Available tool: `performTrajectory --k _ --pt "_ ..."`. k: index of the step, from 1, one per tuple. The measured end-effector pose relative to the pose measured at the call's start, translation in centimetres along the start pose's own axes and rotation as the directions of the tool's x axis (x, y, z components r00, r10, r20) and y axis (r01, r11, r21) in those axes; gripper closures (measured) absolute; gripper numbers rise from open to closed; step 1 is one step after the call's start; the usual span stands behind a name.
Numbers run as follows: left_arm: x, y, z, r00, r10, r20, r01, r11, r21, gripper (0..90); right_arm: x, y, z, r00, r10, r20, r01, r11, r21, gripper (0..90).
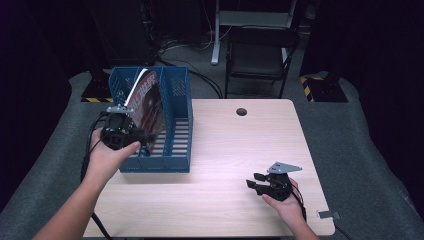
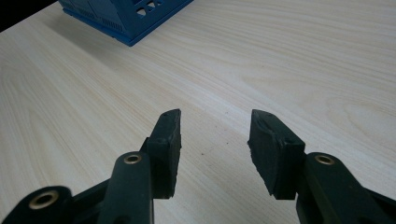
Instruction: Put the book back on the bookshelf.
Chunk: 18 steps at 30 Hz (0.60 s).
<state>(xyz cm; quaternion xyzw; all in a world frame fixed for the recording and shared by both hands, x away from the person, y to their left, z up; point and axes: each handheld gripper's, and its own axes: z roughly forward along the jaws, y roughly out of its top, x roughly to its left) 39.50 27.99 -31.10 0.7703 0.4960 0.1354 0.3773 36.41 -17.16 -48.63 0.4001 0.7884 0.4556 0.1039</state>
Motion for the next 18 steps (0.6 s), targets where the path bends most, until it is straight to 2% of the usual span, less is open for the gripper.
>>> performTrajectory --k 3,9,14,18 --pt "0.2 -1.3 0.5 0.9998 -0.016 0.012 0.016 0.9998 0.013 47.0 0.0 0.0 0.0 1.0000 0.007 -0.003 -0.007 1.000 0.005 53.6" --pt "0.5 -3.6 1.3 0.9994 -0.033 -0.002 0.033 0.9992 0.022 45.7 0.0 0.1 -0.1 1.0000 0.000 0.000 0.000 1.000 0.004 53.6" --pt "0.7 -5.2 1.8 0.9984 -0.057 -0.003 0.057 0.9984 0.001 42.9 0.0 0.1 -0.1 1.0000 0.002 0.001 -0.002 1.000 0.004 53.7" --pt "0.8 -6.6 2.2 0.9981 -0.053 -0.032 0.052 0.9986 -0.012 41.7 0.0 0.1 -0.2 1.0000 -0.003 -0.003 0.003 1.000 0.000 53.6"
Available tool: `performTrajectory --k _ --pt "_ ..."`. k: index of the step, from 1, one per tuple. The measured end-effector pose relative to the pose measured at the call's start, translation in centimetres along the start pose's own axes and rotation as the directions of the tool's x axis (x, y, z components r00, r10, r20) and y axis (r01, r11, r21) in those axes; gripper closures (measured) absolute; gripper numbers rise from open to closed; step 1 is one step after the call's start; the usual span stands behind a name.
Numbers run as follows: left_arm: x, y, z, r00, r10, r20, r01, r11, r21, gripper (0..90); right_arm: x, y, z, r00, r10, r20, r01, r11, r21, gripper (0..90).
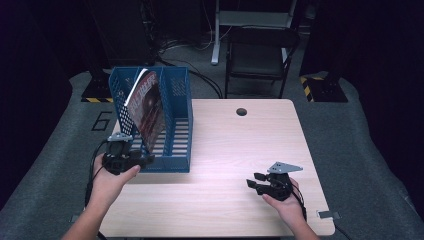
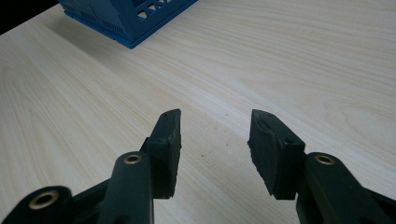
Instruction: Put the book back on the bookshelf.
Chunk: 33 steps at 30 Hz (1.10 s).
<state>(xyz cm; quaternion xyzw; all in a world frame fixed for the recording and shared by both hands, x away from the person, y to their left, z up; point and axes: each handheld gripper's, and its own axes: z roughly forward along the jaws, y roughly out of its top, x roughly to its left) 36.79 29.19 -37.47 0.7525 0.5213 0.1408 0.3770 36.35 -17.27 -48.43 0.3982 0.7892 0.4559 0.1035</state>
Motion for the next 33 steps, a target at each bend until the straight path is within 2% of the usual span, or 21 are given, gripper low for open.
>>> performTrajectory --k 3,4,7,9,15,20,23,26,28,33 --pt "0.1 -1.2 0.6 0.9997 -0.020 -0.011 0.020 0.9998 -0.009 41.7 0.0 0.0 0.0 1.0000 -0.002 0.001 0.002 1.000 -0.006 53.7" --pt "0.3 -1.5 0.8 0.9999 -0.008 -0.009 0.008 0.9999 0.006 41.7 0.0 0.0 -0.1 1.0000 0.000 0.002 0.000 1.000 -0.005 53.7" --pt "0.7 -2.5 1.3 0.9991 0.009 -0.041 -0.008 0.9998 0.018 41.7 0.0 0.0 -0.1 1.0000 -0.001 0.003 0.001 1.000 -0.006 53.6" --pt "0.9 -3.3 1.9 0.9988 -0.022 -0.043 0.022 0.9997 -0.003 41.8 0.0 0.0 -0.2 1.0000 -0.003 0.000 0.003 1.000 -0.007 53.6" --pt "1.3 -5.3 3.0 0.9973 -0.052 -0.051 0.052 0.9986 -0.010 41.7 -0.2 0.0 -0.3 1.0000 0.000 0.003 0.000 1.000 -0.011 53.6" --pt "1.6 -6.9 3.6 0.9976 -0.046 -0.051 0.046 0.9989 0.004 41.8 0.0 0.0 -0.4 1.0000 0.006 0.003 -0.006 1.000 -0.010 53.7" --pt "1.8 -7.7 3.9 0.9965 -0.038 -0.075 0.039 0.9991 0.017 41.8 -0.1 0.0 -0.3 1.0000 -0.004 0.002 0.004 1.000 -0.012 53.6" --pt "2.0 -8.5 4.6 0.9945 -0.035 -0.099 0.036 0.9993 0.008 41.7 0.0 0.0 -0.3 1.0000 -0.001 0.005 0.001 1.000 -0.009 53.6" --pt "2.2 -8.9 4.9 0.9951 -0.039 -0.091 0.041 0.9989 0.021 41.7 0.0 0.0 -0.2 1.0000 -0.001 0.008 0.001 1.000 -0.013 53.6" --pt "2.5 -9.5 5.5 0.9930 -0.001 -0.119 0.005 0.9994 0.033 41.6 0.0 -0.1 -0.2 1.0000 0.003 0.008 -0.003 1.000 -0.004 53.6"
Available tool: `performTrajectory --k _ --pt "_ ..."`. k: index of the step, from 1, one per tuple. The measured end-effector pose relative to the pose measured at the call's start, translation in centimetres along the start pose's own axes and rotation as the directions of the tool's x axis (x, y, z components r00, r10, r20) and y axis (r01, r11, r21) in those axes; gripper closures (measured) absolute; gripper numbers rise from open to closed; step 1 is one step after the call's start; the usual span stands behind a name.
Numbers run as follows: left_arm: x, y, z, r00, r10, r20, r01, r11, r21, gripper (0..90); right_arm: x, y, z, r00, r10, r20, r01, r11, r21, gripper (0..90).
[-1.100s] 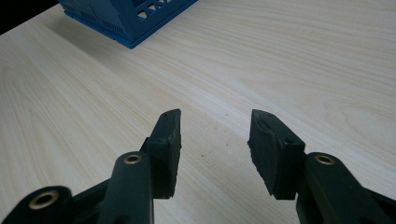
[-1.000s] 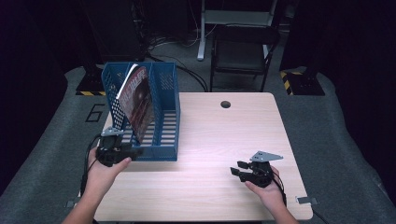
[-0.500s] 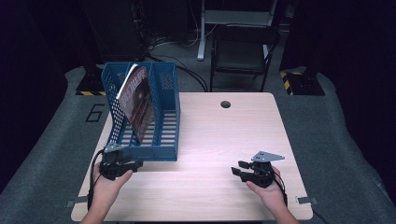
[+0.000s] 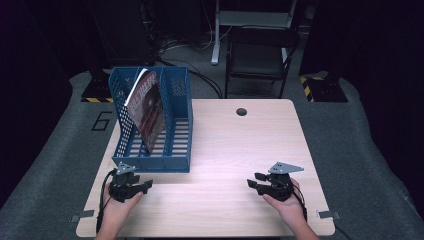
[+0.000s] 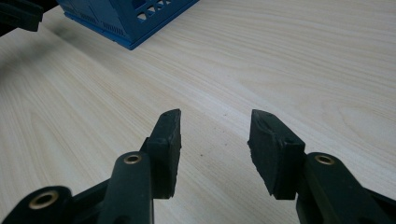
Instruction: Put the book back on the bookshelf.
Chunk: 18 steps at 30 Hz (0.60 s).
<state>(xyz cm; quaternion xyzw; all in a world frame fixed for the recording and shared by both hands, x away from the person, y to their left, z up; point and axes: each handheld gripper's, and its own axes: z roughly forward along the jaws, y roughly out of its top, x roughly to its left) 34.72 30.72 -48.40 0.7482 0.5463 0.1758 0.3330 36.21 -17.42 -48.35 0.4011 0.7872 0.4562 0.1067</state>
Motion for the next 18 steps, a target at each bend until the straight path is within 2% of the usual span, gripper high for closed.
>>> performTrajectory --k 7,12,17,18 --pt "0.1 -0.6 0.7 0.9998 0.017 -0.004 -0.017 0.9997 0.017 41.3 0.0 0.0 0.0 1.0000 -0.001 -0.005 0.001 1.000 0.000 53.6" --pt "-0.1 -0.9 1.2 0.9994 0.022 0.027 -0.023 0.9989 0.040 41.3 0.0 0.0 0.1 1.0000 -0.004 -0.005 0.004 1.000 0.001 53.7" --pt "0.0 -1.1 1.8 0.9988 0.027 0.040 -0.030 0.9977 0.061 41.3 0.2 -0.2 0.3 1.0000 -0.003 -0.004 0.003 1.000 0.008 53.6" --pt "0.1 -1.2 2.0 0.9987 0.021 0.045 -0.024 0.9979 0.060 41.3 0.2 -0.1 0.4 0.9998 -0.018 -0.010 0.018 1.000 0.013 53.5"
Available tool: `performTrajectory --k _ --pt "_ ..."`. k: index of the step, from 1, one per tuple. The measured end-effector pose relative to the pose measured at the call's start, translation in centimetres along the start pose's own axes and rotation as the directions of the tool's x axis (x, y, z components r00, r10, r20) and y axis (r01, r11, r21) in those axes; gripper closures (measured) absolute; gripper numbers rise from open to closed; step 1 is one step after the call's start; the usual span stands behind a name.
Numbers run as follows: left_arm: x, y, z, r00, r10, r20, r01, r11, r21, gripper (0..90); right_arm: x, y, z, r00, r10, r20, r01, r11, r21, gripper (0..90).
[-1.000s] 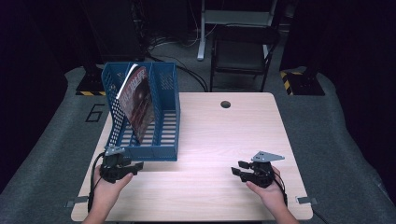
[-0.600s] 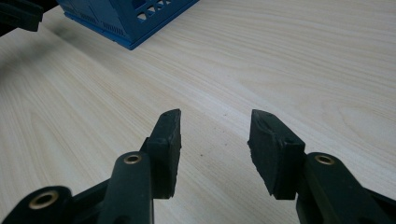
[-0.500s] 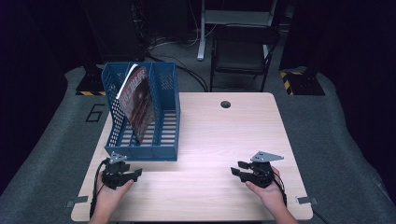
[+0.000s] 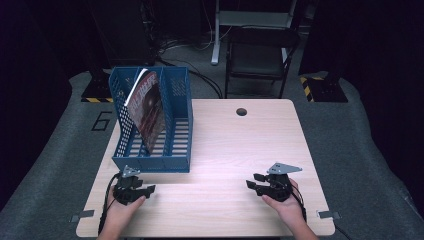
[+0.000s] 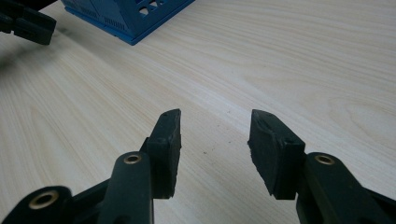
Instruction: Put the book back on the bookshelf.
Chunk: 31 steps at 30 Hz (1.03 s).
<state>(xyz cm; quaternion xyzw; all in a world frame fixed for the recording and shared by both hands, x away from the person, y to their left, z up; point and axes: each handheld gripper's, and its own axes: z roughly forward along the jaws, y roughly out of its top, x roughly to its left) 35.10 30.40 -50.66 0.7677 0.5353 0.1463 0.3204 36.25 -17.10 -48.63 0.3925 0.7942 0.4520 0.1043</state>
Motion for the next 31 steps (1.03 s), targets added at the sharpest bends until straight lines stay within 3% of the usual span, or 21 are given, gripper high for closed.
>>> performTrajectory --k 4,6,28,29,31 --pt "0.32 -0.12 0.47 0.9997 0.021 -0.008 -0.021 0.9995 0.022 40.8 0.00 -0.05 0.12 1.0000 0.006 0.001 -0.006 1.000 0.002 53.5" --pt "0.40 -0.09 0.55 0.9999 0.008 -0.013 -0.008 0.9999 0.014 40.4 -0.02 -0.06 0.16 1.0000 0.004 0.000 -0.004 1.000 0.010 53.5" --pt "0.54 -0.19 0.52 0.9998 0.014 -0.013 -0.013 0.9999 0.009 39.9 -0.11 -0.11 0.43 1.0000 0.004 -0.008 -0.003 1.000 0.017 52.8" --pt "0.72 -0.16 0.35 0.9990 0.043 -0.012 -0.042 0.9986 0.032 39.9 -0.10 -0.09 0.42 0.9999 0.012 -0.007 -0.012 1.000 0.021 52.8" --pt "0.67 -0.20 0.31 0.9990 0.043 -0.011 -0.043 0.9985 0.033 39.8 -0.19 -0.05 0.47 0.9999 0.013 -0.012 -0.013 1.000 0.015 52.5"
